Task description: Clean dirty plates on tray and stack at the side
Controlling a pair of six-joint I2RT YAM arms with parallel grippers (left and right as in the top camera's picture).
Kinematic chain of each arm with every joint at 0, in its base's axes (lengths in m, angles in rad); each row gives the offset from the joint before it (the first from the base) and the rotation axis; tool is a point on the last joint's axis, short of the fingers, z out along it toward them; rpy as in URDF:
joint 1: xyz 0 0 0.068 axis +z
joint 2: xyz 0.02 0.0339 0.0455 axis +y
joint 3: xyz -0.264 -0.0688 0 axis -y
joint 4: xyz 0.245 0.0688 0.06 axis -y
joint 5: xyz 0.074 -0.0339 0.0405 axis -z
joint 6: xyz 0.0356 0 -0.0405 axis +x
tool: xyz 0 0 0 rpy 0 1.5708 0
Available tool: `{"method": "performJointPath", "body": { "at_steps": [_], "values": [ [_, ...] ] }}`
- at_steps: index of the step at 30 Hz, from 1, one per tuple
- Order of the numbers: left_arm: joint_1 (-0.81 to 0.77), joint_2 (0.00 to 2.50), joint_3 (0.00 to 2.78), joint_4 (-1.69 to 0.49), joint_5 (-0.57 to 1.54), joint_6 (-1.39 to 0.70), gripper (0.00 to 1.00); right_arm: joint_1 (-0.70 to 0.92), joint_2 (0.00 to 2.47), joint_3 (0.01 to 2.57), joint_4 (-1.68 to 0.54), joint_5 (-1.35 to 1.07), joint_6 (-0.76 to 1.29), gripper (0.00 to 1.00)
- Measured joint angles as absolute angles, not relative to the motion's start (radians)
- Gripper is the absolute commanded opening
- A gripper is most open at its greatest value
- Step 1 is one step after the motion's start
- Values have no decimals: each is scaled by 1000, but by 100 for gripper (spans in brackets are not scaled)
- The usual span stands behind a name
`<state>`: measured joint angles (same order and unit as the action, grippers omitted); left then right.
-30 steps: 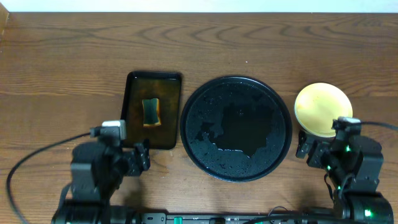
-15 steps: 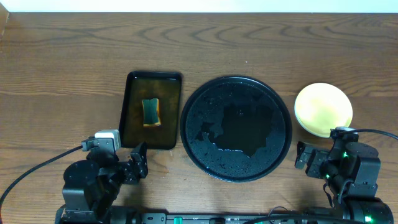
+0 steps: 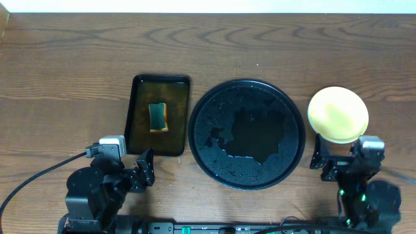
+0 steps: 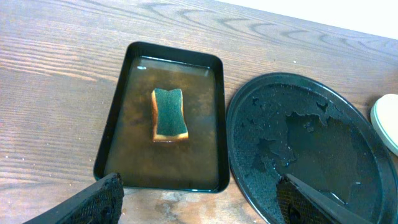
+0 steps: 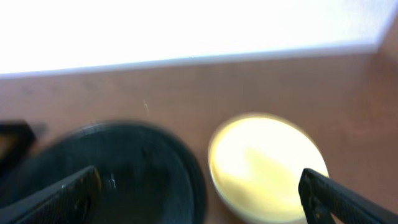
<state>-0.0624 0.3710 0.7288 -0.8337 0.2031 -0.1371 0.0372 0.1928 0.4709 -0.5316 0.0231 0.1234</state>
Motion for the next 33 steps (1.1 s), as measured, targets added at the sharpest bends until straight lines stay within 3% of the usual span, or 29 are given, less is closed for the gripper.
{"method": "performJointPath", "body": {
  "at_steps": [4, 10, 33],
  "values": [
    [-62, 371, 728, -834, 203, -137, 80, 56, 44, 284, -307, 23, 109, 99],
    [-62, 371, 728, -834, 203, -137, 79, 61, 13, 60, -22, 23, 65, 99],
    [-62, 371, 727, -834, 203, -137, 79, 61, 19, 7, -70, 10, 10, 99]
  ]
}}
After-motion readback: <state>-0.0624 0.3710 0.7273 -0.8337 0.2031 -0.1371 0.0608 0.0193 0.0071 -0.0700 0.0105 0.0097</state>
